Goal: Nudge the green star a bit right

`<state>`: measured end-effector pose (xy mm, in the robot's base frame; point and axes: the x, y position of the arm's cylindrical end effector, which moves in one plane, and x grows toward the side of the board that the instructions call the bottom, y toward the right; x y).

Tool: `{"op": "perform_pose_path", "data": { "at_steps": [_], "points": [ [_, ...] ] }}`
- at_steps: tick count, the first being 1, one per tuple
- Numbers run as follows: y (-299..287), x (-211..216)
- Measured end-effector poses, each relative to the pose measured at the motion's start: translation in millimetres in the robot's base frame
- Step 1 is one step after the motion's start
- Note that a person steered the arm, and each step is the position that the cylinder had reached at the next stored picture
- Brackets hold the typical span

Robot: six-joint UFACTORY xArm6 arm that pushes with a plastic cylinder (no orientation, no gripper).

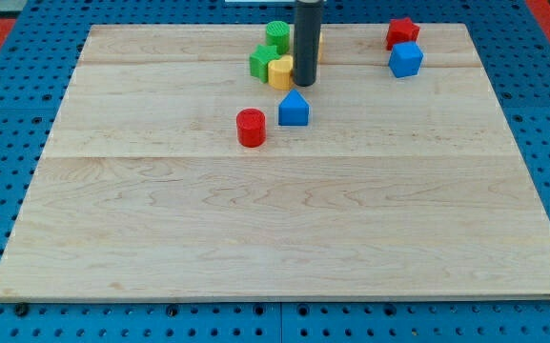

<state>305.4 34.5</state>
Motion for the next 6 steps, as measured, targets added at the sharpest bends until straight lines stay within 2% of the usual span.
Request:
{"op": "perform_pose_path", "data": {
  "at_steps": [1,2,4,5,6],
  "points": [
    [-48,12],
    [-106,-1],
    [-174,-43],
    [-182,-71],
    [-123,-79]
  ]
}}
